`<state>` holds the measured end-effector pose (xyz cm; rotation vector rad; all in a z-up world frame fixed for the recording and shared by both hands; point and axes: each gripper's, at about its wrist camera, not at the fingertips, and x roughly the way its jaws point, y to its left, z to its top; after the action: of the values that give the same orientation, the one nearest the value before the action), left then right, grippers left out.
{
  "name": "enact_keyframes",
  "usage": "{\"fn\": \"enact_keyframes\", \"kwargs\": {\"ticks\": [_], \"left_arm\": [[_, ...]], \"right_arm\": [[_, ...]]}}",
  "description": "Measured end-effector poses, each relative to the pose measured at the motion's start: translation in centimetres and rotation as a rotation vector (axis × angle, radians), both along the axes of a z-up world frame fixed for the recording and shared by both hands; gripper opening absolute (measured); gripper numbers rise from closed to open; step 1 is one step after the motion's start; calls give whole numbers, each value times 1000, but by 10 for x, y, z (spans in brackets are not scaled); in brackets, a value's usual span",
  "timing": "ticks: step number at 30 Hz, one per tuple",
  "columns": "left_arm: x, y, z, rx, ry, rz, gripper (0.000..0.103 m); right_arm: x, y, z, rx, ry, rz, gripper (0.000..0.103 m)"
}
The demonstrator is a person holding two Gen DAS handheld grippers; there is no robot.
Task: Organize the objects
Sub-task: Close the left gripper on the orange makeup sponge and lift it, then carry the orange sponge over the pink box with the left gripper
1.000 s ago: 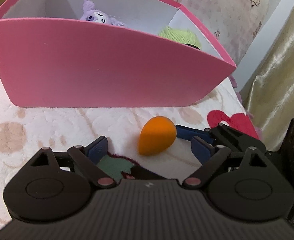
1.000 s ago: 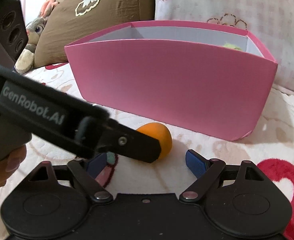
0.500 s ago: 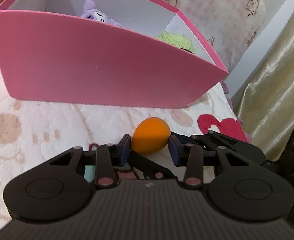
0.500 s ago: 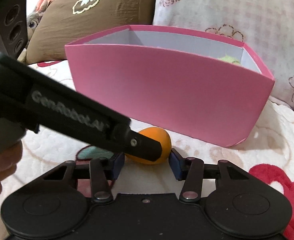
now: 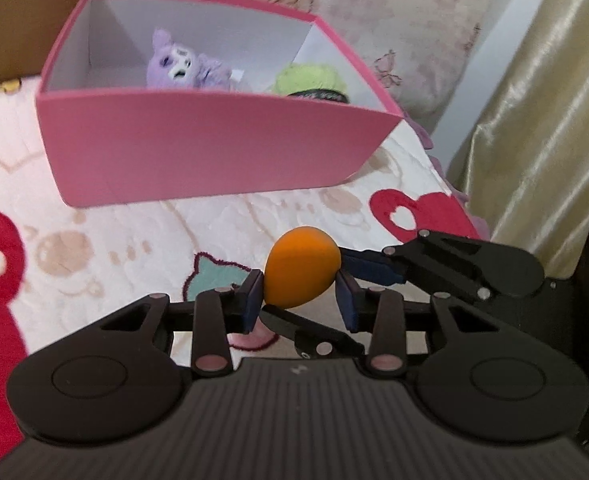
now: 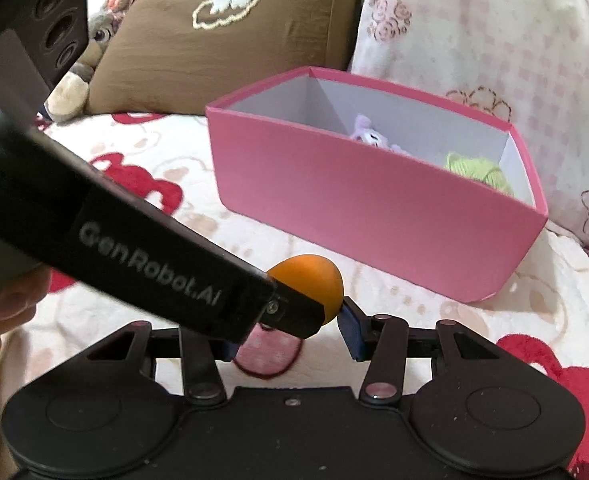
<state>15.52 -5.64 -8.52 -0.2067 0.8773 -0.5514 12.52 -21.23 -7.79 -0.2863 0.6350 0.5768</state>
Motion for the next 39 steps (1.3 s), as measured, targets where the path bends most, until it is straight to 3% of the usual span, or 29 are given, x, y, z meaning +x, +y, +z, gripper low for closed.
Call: {"fn": "enact_keyframes", "kwargs": {"ticks": [6, 9, 13, 25, 34, 39], "left_arm": [[-18, 3, 29, 62, -44, -62, 35], [-23, 13, 42, 37, -74, -80, 36], [-28, 21, 62, 49, -96, -85, 36], [-14, 16, 123, 119, -30, -127, 36], [43, 12, 169, 106, -24, -134, 36], [94, 10, 174, 66, -5, -102, 36]], "right_arm": [[-19, 9, 26, -38, -43, 27, 53], [-27, 18, 41, -101, -115, 75, 53], [-30, 23, 58, -108, -129, 105, 53], [-27, 30, 103, -111, -141, 79, 53], [32, 24, 142, -58, -146, -4, 53], [92, 18, 154, -16, -73, -60, 53]]}}
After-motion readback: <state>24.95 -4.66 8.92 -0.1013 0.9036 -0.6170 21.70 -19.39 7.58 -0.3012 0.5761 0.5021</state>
